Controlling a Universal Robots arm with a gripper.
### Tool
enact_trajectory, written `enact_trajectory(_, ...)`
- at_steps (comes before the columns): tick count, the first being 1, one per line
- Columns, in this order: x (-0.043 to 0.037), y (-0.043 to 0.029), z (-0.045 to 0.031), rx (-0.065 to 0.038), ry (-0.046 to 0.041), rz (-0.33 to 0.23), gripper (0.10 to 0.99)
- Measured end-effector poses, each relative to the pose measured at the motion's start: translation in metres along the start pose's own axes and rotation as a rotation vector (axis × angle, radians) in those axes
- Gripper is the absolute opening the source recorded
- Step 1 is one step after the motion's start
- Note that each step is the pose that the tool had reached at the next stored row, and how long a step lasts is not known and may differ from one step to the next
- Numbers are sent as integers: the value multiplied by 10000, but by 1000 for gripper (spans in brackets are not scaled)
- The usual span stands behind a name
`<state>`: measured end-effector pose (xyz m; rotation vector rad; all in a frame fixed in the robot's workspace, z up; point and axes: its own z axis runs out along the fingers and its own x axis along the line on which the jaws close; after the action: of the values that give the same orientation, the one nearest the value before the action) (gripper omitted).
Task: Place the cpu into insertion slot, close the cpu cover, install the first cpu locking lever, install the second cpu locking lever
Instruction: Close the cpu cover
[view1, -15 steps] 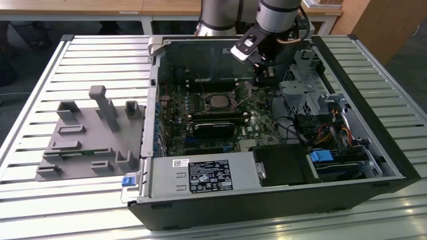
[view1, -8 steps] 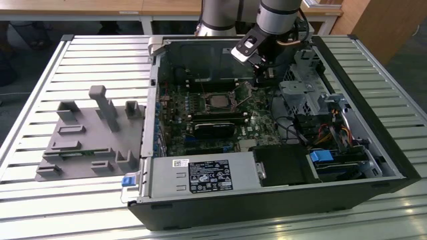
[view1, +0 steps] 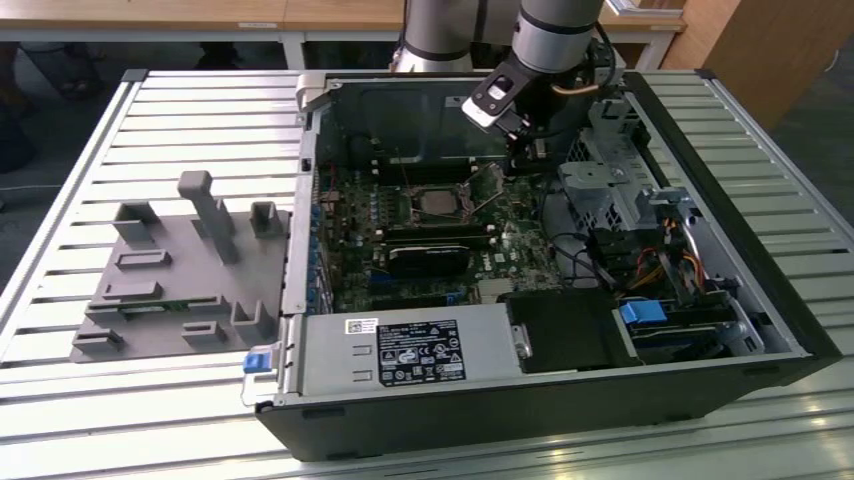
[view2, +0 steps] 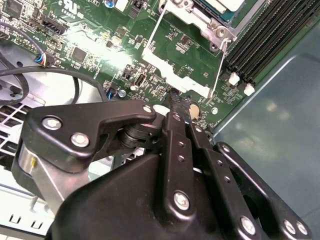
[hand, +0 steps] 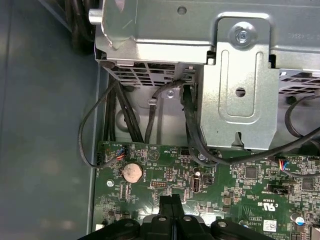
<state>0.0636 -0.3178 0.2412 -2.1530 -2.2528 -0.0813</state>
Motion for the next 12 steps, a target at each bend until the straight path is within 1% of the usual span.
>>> enact_trajectory(4,2,-6,12,3,-4,1,106)
enact_trajectory(12,5,-72,19,2,-2,1,106)
